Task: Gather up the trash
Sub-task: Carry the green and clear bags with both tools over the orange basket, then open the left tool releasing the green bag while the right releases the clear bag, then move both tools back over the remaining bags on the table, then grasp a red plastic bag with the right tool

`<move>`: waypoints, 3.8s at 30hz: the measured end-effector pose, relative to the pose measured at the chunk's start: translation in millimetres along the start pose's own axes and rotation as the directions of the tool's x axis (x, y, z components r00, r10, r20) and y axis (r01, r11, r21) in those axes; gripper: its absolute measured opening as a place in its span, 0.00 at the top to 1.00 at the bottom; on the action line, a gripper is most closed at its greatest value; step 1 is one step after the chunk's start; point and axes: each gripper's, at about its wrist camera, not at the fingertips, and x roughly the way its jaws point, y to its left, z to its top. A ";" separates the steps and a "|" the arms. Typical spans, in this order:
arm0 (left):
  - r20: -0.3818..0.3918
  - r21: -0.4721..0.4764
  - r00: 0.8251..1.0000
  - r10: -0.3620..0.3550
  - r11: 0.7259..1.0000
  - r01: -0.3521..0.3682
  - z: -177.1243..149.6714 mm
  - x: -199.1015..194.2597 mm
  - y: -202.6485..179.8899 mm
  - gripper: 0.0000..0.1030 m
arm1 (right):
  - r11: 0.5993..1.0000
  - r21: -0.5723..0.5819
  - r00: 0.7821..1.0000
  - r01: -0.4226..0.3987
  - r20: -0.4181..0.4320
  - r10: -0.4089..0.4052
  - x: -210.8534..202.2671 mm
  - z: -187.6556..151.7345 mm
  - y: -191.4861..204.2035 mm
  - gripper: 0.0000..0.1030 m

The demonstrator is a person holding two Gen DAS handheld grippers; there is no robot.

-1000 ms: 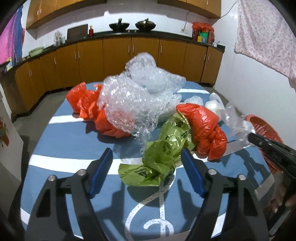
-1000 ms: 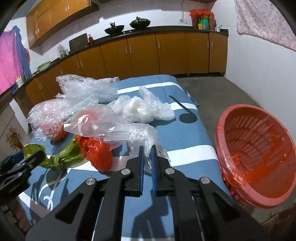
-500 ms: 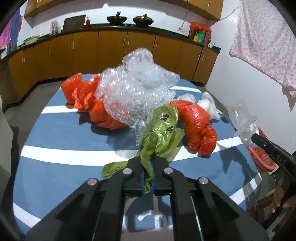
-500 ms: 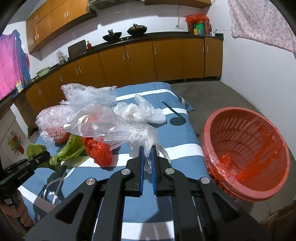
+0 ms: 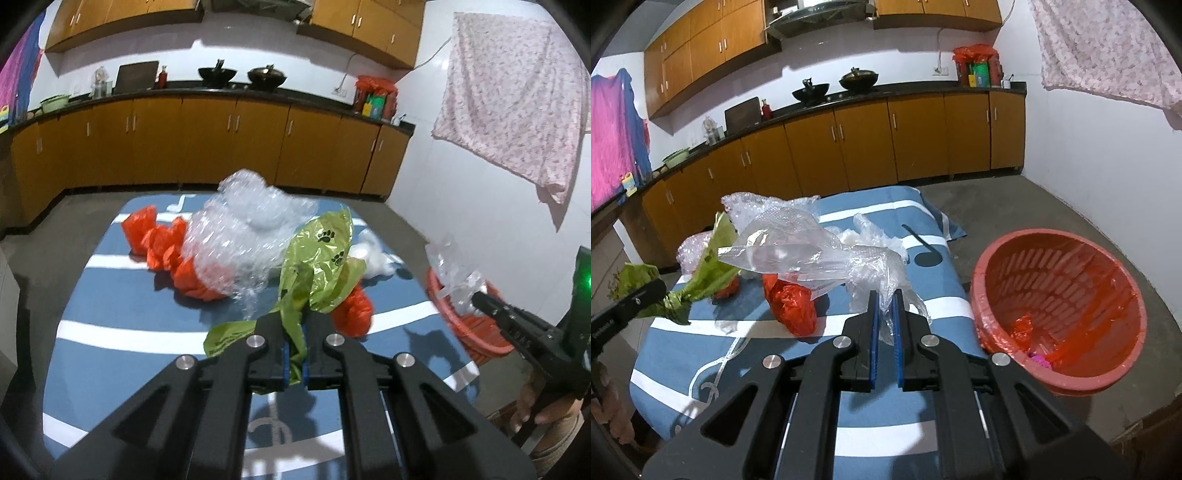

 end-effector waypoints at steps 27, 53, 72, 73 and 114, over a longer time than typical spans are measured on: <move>-0.034 0.153 0.975 -0.220 0.963 0.222 18.9 51.1 -135.9 0.94 | 0.943 0.134 0.944 0.306 0.086 -0.319 -51.8 2.8 -95.3 0.93; -0.177 0.229 0.904 -0.388 0.877 0.422 10.4 152.7 -258.3 0.94 | 0.845 0.387 0.906 0.369 0.055 -0.421 -30.4 13.2 -181.6 0.93; -0.212 0.185 0.908 -0.360 0.898 0.399 4.0 170.9 -251.2 0.51 | 0.859 0.393 0.923 0.327 0.061 -0.379 -24.7 11.9 -184.5 0.50; -0.203 0.188 0.913 -0.354 0.901 0.392 4.4 166.7 -246.9 0.45 | 0.859 0.391 0.922 0.331 0.062 -0.383 -25.4 12.2 -183.8 0.46; 0.115 -0.028 0.932 0.344 0.939 -0.343 -4.4 9.5 93.6 0.04 | 0.995 -0.075 0.991 -0.059 -0.125 0.049 118.3 0.4 99.4 0.13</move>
